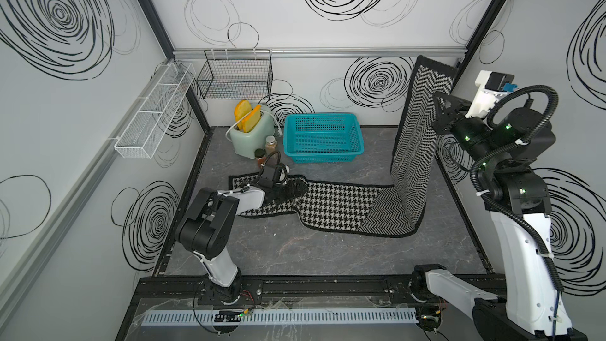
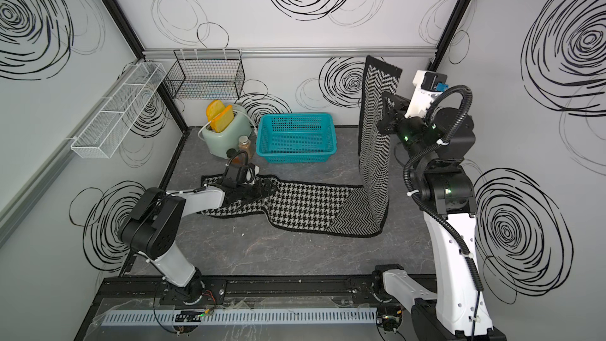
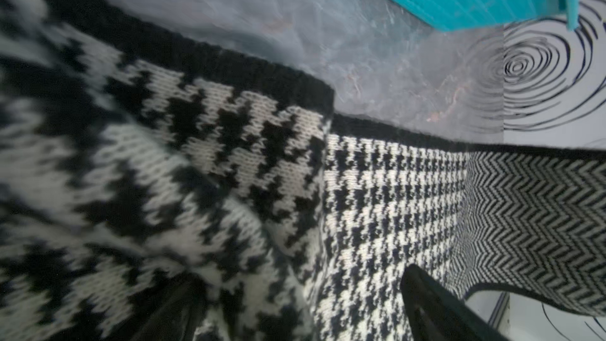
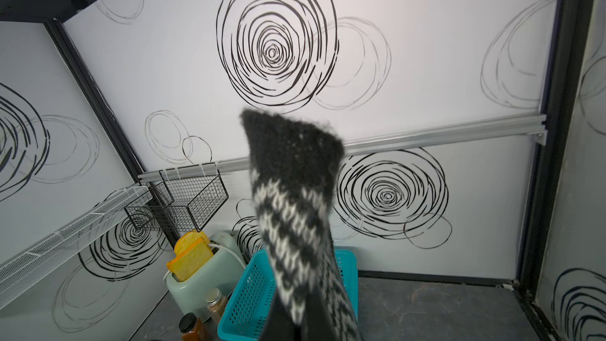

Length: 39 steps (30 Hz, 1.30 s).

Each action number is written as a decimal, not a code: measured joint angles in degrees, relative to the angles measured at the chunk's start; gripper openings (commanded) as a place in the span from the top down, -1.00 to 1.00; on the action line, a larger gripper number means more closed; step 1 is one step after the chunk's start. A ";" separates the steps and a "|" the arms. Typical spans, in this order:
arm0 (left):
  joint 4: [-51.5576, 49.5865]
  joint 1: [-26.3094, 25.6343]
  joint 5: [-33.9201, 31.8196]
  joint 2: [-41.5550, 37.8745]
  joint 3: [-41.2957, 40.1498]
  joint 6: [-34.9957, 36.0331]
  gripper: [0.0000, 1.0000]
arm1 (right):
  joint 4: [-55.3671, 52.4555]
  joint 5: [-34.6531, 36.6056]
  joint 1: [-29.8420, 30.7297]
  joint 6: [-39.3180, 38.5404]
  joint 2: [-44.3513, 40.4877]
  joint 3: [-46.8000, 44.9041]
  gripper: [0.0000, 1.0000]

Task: Roll up the scarf and place it into the basket
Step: Flatten out the scarf at the center of the board.

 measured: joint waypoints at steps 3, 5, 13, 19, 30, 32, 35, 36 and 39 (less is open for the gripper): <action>-3.39 -0.52 0.04 0.22 1.53 0.50 -0.96 | -0.28 1.05 0.00 -1.25 0.28 1.49 1.00; -6.54 2.10 0.28 -0.87 1.53 1.88 -0.96 | -1.75 2.29 0.00 -1.66 0.61 1.62 1.00; -18.62 29.40 -0.04 -10.56 -2.99 11.82 -0.95 | -7.06 6.93 -1.18 -3.13 3.06 1.46 1.00; -14.93 29.46 0.00 -9.53 -5.77 12.66 -0.96 | -8.50 7.50 -1.16 -3.48 3.58 1.49 1.00; -16.57 35.47 -2.62 -16.28 -10.23 12.11 -0.95 | -8.66 8.09 -0.85 -4.50 2.64 2.12 1.00; -20.57 33.07 -3.23 -19.54 -9.81 10.97 -0.96 | -8.63 7.85 -0.46 -4.48 2.71 2.10 1.00; -25.31 25.38 -2.80 -23.98 -4.63 7.65 -0.96 | -7.93 6.97 0.59 -4.46 2.56 0.66 1.00; -25.64 22.64 -2.32 -24.68 -1.81 6.03 -0.96 | -7.34 6.45 1.11 -4.46 2.34 -0.63 1.00; -24.15 14.05 -0.68 -25.16 9.16 0.31 -0.96 | -5.03 5.42 3.37 -4.50 0.90 -6.40 1.00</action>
